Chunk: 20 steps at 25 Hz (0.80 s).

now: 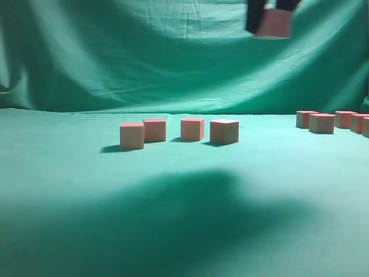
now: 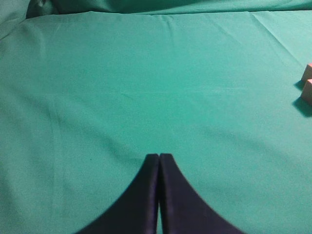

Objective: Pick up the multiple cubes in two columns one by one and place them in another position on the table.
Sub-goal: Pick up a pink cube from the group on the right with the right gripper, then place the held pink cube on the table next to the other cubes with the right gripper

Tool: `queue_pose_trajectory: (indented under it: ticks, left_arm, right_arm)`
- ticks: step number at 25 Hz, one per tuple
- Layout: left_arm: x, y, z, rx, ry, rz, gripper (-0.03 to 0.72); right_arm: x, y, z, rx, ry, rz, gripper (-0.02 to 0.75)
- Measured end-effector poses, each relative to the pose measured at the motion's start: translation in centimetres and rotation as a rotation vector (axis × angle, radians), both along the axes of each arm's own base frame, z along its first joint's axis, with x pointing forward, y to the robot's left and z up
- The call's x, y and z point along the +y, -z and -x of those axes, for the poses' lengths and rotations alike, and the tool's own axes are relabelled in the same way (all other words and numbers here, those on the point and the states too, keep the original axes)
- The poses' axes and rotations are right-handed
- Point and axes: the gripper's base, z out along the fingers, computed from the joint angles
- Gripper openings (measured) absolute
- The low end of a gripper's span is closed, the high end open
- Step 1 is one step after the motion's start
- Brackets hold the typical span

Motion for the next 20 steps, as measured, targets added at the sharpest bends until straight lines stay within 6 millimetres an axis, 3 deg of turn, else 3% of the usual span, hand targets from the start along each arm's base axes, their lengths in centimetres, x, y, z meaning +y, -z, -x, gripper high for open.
queue_pose_trajectory:
  ticks: [6,10,15,20]
  left_arm:
    - [0.0,0.0,0.0,0.0,0.0,0.0,0.0]
    - [0.0,0.0,0.0,0.0,0.0,0.0,0.0]
    - [0.0,0.0,0.0,0.0,0.0,0.0,0.0]
    - [0.0,0.0,0.0,0.0,0.0,0.0,0.0]
  right_arm:
    - [7.8,1.6,4.9,0.023,-0.269,0.023,0.266]
    - [10.9,3.8,6.3,0.035,-0.355,0.035,0.266]
    - [12.1,6.6,5.6,0.053,-0.375,0.076,0.266]
    - [13.9,7.7,3.5,-0.001,-0.395,0.113,0.266]
